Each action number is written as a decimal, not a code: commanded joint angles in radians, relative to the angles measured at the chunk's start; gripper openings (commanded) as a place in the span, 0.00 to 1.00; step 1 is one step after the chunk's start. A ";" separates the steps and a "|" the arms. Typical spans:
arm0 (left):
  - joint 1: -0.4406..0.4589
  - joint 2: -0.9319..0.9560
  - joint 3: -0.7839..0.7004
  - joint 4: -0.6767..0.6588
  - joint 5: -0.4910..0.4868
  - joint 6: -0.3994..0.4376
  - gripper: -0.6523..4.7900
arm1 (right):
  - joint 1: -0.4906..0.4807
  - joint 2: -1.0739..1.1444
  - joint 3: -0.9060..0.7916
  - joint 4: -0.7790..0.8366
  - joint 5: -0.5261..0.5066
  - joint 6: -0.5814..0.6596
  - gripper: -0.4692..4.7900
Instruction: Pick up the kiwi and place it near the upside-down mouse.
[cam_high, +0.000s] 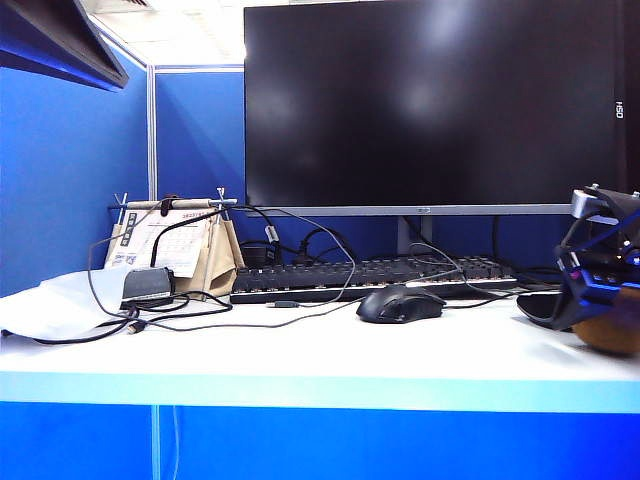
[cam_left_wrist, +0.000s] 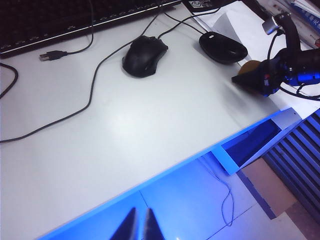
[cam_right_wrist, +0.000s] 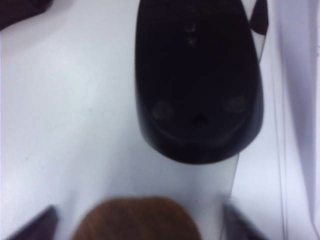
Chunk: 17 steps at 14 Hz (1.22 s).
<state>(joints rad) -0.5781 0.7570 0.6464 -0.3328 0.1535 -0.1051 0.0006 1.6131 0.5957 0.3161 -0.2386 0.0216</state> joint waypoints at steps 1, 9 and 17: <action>0.000 -0.001 0.003 0.014 0.008 0.000 0.17 | 0.001 -0.002 0.003 0.013 0.001 0.004 0.92; 0.001 -0.013 0.006 0.020 -0.090 0.081 0.17 | 0.000 -0.334 0.005 -0.025 0.110 0.018 0.94; 0.000 -0.253 -0.156 0.029 -0.493 -0.139 0.17 | 0.002 -1.146 -0.208 -0.126 0.174 0.110 0.46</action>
<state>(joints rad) -0.5781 0.5144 0.5255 -0.3080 -0.3340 -0.2222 0.0006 0.5259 0.4274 0.2020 -0.0723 0.1345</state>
